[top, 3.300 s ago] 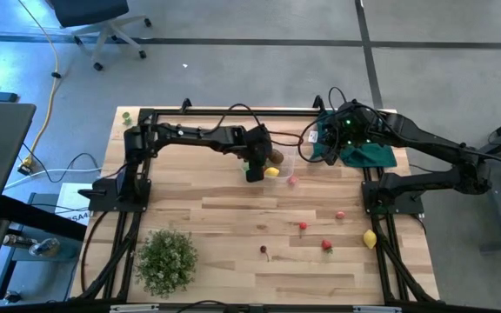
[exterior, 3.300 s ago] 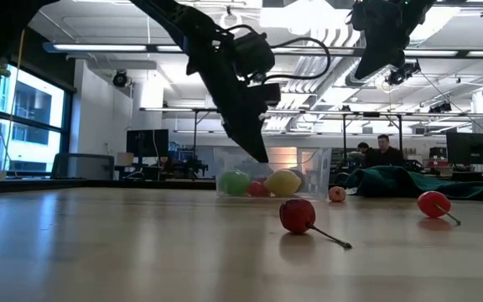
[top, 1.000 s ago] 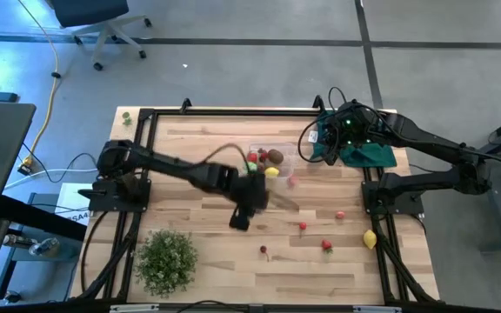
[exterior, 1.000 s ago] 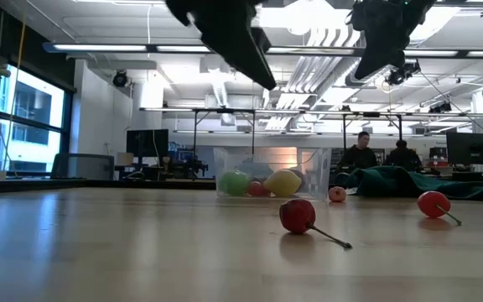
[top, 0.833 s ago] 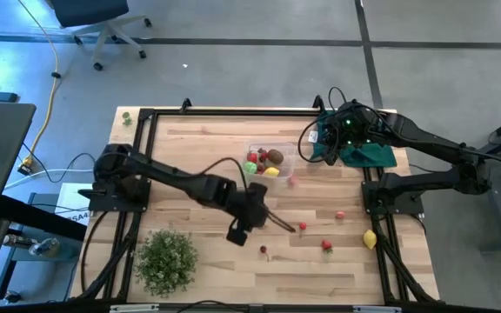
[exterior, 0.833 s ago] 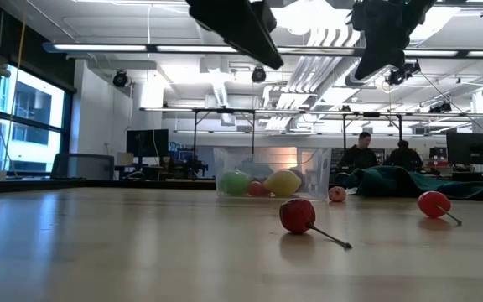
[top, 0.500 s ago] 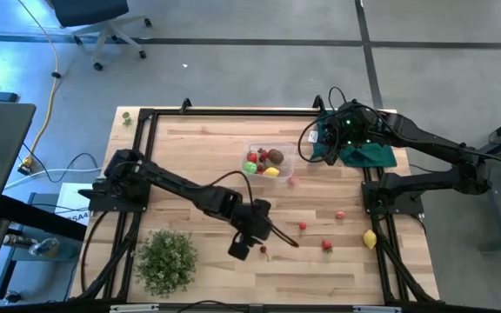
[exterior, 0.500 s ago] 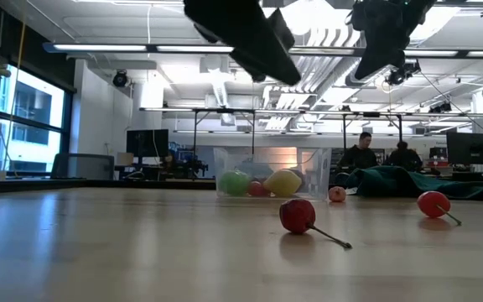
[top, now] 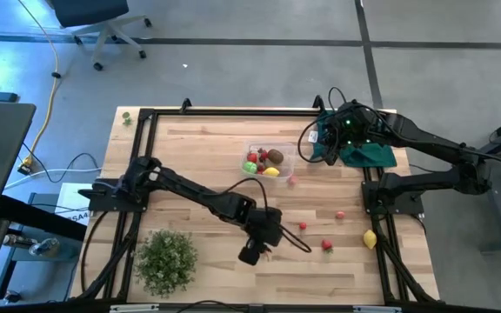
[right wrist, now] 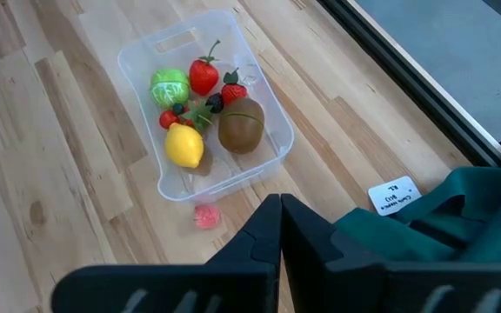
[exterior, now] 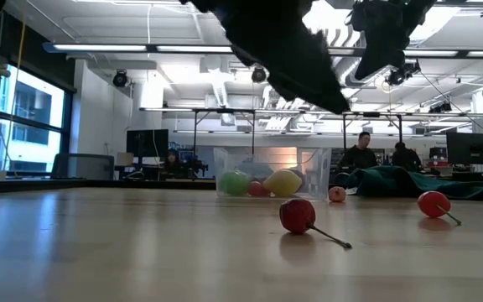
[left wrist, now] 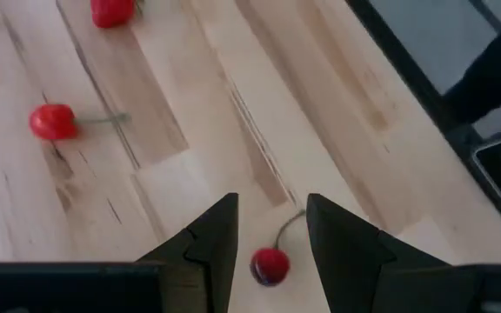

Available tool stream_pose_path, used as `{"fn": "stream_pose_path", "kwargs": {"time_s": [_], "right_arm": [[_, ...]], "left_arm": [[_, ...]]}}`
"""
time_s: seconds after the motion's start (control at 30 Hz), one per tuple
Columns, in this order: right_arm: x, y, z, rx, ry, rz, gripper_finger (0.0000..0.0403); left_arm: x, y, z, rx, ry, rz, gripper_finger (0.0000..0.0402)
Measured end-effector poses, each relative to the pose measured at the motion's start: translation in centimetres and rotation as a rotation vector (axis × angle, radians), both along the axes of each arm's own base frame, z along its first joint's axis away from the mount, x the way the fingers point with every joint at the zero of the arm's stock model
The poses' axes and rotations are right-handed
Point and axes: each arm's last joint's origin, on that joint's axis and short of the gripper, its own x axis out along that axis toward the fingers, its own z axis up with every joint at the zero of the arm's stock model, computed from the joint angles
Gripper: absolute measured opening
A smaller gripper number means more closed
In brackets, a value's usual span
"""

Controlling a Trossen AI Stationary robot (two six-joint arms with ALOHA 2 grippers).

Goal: Pick and placing Produce into tupperware
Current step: Put the red cherry into the transparent bin

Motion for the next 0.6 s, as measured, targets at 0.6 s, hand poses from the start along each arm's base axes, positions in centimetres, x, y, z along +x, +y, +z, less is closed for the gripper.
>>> {"fn": "stream_pose_path", "kwargs": {"time_s": [0.6], "right_arm": [[0.0, 0.0, 0.0, 0.0, 0.0, 0.0, 0.0]], "left_arm": [[-0.6, 0.1, -3.2, 0.057, 0.159, -0.074, 0.0127]]}}
